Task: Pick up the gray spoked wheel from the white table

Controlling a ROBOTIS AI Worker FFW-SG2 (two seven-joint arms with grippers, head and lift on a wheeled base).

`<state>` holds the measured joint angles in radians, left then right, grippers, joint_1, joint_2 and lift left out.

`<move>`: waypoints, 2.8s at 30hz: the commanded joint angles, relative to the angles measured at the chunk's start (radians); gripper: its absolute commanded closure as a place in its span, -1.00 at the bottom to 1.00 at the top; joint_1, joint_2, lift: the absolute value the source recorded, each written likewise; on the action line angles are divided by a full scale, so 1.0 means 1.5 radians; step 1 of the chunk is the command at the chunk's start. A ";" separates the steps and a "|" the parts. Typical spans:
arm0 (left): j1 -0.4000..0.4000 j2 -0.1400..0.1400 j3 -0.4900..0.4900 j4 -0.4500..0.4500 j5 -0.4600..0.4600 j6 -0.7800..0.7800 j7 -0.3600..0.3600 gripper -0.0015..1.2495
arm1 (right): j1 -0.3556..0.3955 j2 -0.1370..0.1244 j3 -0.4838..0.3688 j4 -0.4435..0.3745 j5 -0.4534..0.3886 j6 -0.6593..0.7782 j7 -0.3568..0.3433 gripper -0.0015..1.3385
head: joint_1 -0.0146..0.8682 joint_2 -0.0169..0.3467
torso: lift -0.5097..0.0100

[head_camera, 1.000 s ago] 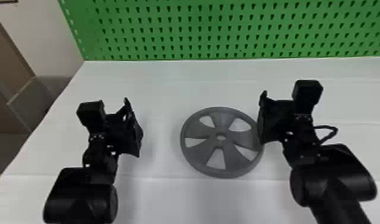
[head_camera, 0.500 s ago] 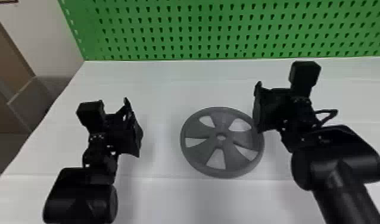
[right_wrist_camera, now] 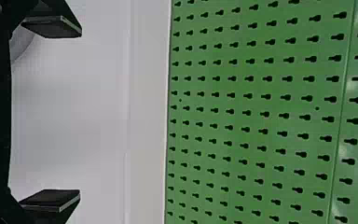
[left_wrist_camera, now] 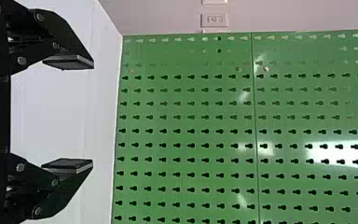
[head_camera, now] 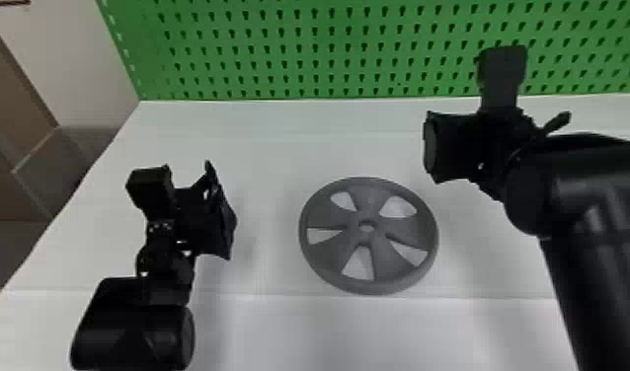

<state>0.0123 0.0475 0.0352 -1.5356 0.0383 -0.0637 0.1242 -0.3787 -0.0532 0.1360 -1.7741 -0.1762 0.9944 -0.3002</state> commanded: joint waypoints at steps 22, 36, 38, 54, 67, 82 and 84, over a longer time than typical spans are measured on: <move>0.002 0.000 0.001 -0.005 -0.019 -0.008 0.000 -0.20 | -0.258 -0.014 -0.019 0.288 -0.131 0.299 -0.023 -0.87 | 0.80 -0.30 | 0.70; -0.004 0.006 -0.009 -0.005 -0.034 -0.007 0.000 -0.20 | -0.358 -0.040 0.056 0.477 -0.158 0.373 -0.023 -0.87 | 0.80 -0.30 | 0.70; -0.007 0.007 -0.012 -0.005 -0.035 -0.006 0.000 -0.20 | -0.370 -0.042 0.063 0.514 -0.158 0.384 -0.023 -0.87 | 0.80 -0.30 | 0.70; -0.020 0.019 -0.031 -0.004 -0.043 0.006 0.000 -0.20 | -0.421 -0.066 0.091 0.647 -0.270 0.384 -0.023 -0.87 | 0.80 -0.30 | 0.70; -0.019 0.023 -0.034 -0.004 -0.042 0.007 0.006 -0.20 | -0.417 -0.066 0.153 0.674 -0.306 0.340 -0.023 -0.87 | 0.80 -0.30 | 0.70; -0.020 0.026 -0.037 -0.003 -0.042 0.006 0.010 -0.20 | -0.432 -0.069 0.236 0.699 -0.333 0.324 -0.023 -0.87 | 0.80 -0.30 | 0.70; -0.020 0.026 -0.037 -0.004 -0.042 0.006 0.010 -0.19 | -0.431 -0.069 0.235 0.699 -0.338 0.317 -0.023 -0.87 | 0.80 -0.30 | 0.70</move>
<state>-0.0187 0.0853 -0.0200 -1.5402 -0.0246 -0.0545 0.1396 -1.0243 -0.1572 0.4684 -0.7251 -0.6744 1.4828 -0.3348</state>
